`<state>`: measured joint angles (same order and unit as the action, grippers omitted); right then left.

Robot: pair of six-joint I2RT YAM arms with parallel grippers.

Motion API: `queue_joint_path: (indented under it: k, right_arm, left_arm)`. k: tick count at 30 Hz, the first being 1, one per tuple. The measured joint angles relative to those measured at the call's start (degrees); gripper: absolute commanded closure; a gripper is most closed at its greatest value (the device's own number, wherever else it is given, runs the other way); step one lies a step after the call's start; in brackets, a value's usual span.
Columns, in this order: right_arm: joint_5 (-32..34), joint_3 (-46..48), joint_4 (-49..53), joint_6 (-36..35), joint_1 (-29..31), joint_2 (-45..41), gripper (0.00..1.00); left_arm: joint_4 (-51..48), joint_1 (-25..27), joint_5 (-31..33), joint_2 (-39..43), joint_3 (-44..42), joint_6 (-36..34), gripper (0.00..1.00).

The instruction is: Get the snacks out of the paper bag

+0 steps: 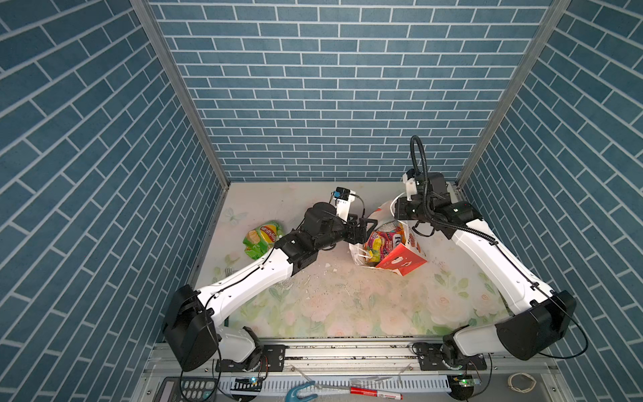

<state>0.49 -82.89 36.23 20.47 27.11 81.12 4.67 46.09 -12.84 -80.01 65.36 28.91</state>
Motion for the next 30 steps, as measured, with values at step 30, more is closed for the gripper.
queue_joint_path:
  k: [30]
  right_arm:
    - [-0.07, 1.2, -0.5, -1.01, 0.0, -1.4, 1.0]
  left_arm:
    - [0.0, 3.32, -4.33, -19.61, 8.02, 2.34, 0.36]
